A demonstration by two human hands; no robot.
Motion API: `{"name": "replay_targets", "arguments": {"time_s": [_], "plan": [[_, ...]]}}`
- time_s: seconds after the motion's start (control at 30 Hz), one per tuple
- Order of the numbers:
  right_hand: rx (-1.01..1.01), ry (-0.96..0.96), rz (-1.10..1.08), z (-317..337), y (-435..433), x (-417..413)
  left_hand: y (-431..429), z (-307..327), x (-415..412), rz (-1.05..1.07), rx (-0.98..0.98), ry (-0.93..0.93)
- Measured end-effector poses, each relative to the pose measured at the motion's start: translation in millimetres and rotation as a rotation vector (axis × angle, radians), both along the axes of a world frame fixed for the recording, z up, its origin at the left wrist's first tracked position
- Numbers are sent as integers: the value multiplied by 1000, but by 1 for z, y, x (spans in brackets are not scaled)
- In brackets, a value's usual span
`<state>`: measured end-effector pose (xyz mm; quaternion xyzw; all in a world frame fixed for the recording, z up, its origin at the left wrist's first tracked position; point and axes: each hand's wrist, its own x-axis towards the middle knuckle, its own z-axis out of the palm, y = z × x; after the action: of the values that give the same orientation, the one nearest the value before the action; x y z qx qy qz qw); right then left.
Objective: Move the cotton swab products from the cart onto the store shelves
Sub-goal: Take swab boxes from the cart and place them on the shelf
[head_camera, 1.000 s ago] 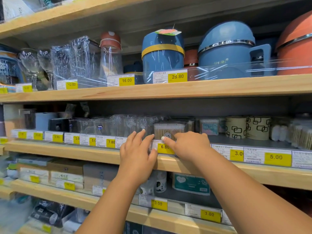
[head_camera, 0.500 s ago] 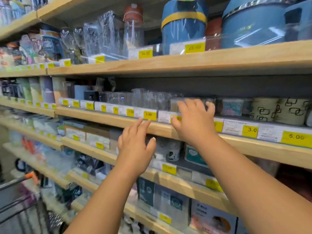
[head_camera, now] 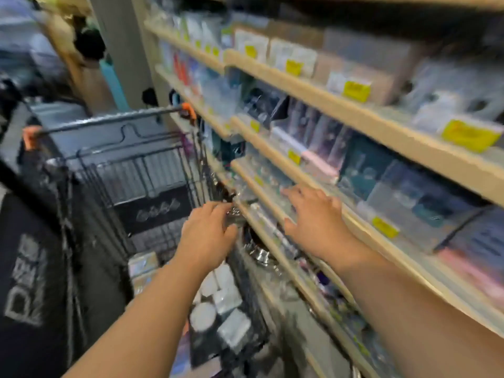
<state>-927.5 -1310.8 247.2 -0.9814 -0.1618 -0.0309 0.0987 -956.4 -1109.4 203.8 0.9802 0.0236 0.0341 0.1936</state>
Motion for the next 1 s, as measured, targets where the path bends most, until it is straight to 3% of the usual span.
{"name": "replay_targets", "arguments": {"time_s": [0.1,0.4,0.63,0.83,1.0], "plan": [[-37,202,82,-53,46,11,53,-65,-7,132,-4,210],[-41,487,262,-178,171,68,175,-197,2,374,76,567],[-70,721,339,-284,256,113,235,-294,43,504,-19,722],[-21,915,341,-364,322,143,268,-377,70,767,-303,780],[-109,910,404,-415,368,156,283,-407,74,851,-237,880]]}}
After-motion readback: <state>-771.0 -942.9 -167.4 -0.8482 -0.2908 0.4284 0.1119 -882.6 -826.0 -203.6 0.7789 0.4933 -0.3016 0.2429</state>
